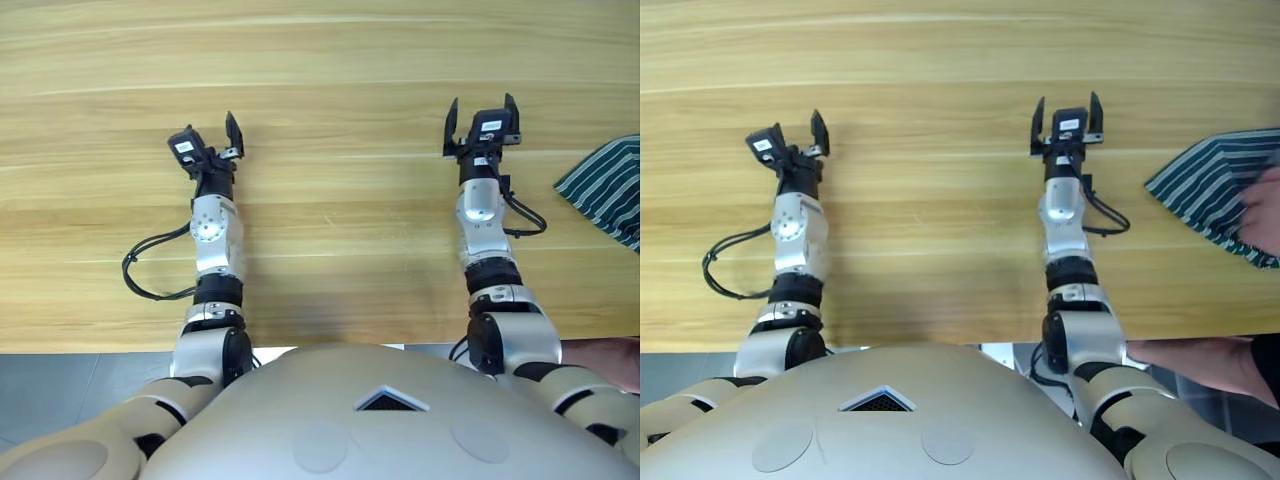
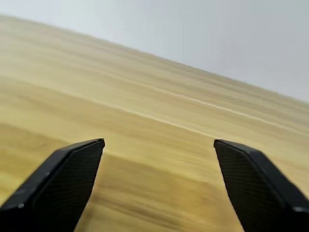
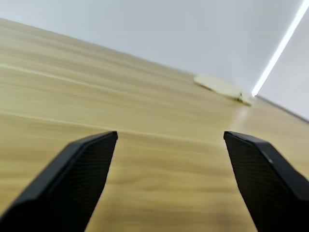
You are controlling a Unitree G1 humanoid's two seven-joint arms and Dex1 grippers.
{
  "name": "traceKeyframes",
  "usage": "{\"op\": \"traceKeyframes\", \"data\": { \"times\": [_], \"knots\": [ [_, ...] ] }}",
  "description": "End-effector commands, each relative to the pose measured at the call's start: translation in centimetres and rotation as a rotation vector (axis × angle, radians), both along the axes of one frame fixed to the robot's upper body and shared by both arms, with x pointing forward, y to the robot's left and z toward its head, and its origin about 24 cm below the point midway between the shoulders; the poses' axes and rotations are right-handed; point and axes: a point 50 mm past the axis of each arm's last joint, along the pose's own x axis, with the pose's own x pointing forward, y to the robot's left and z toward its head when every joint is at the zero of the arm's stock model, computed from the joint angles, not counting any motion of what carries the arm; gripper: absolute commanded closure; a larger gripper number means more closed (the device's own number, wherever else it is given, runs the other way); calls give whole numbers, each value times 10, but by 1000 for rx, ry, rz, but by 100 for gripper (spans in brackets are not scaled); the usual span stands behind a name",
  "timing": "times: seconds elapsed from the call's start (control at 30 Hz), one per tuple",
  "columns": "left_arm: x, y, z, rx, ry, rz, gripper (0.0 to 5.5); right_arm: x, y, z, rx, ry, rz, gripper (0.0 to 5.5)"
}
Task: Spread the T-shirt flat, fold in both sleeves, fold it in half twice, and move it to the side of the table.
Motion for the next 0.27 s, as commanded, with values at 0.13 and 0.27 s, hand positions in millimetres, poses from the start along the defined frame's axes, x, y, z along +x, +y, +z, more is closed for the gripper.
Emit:
{"op": "traceKeyframes", "data": {
  "times": [0.13,0.27],
  "knots": [
    [8,-4,9,45,-50,-67,129,8,6,10,-72,-68,57,140],
    [9,-6,15,100,-97,-71,124,9,5,10,-80,-69,38,161]
  ]
}}
